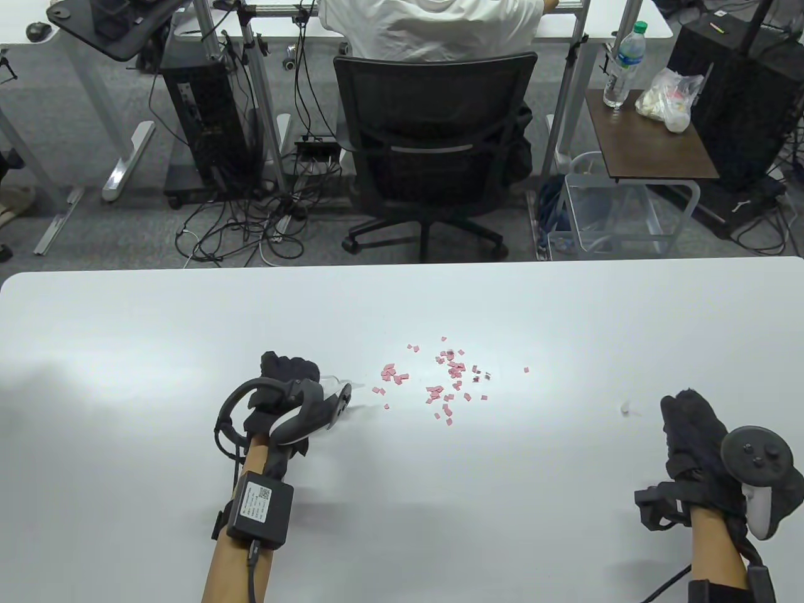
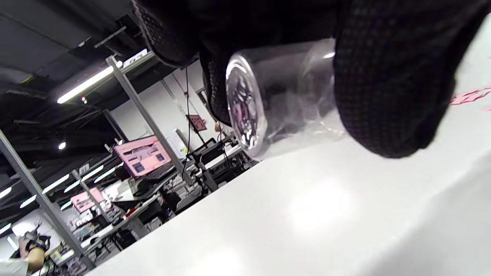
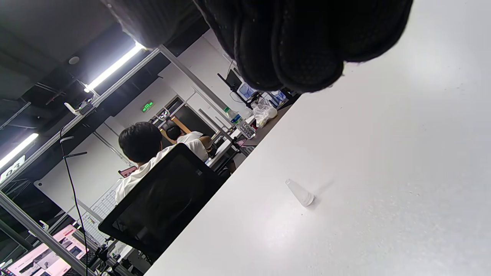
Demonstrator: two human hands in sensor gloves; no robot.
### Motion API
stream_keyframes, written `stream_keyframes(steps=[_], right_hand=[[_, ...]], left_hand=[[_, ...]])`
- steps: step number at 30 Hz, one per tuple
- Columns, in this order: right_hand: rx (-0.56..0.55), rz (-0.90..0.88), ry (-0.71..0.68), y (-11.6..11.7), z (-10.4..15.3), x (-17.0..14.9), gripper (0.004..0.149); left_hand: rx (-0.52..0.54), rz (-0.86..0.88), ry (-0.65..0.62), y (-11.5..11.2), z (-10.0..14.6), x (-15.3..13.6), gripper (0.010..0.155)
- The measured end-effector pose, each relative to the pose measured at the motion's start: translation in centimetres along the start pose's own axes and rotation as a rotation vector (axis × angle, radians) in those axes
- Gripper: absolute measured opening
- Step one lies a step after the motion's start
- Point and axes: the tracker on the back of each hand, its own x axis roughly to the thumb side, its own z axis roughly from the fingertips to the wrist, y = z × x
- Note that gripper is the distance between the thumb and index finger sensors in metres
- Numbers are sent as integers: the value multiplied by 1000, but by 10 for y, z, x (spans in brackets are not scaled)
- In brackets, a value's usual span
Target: Squeeze empty conical bottle to blow paper scraps with air puff
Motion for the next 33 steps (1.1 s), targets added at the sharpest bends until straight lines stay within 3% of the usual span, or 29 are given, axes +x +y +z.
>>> stream_keyframes(steps=[3, 5, 7, 9, 11, 15, 21, 25, 31, 33], right_hand=[[0, 7, 4, 1, 0, -1, 62], [1, 11, 5, 1, 0, -2, 62], [0, 11, 5, 1, 0, -2, 63], [-2, 9, 4, 1, 0, -2, 62], [-2, 7, 2, 1, -1, -2, 63], [-1, 13, 0, 1, -1, -2, 62], [0, 9, -1, 1, -1, -3, 63], [-4, 8, 0, 1, -1, -3, 62], [-5, 6, 0, 1, -1, -3, 62], [-5, 9, -1, 1, -1, -3, 62]], left_hand=[[-2, -59, -23, 0, 1, 3, 71], [35, -59, -42, 0, 3, 6, 62], [-9, -46, -65, -2, 2, 7, 60], [10, -39, -59, -1, 3, 6, 66], [-95, -20, -52, -2, 1, 5, 72], [-23, -97, -54, -1, 3, 5, 61], [-29, -71, -22, -3, 4, -3, 73], [26, -135, -29, -2, 4, 0, 61], [-33, -68, -18, -5, 1, 3, 73], [13, -50, -68, -4, 1, 6, 63]])
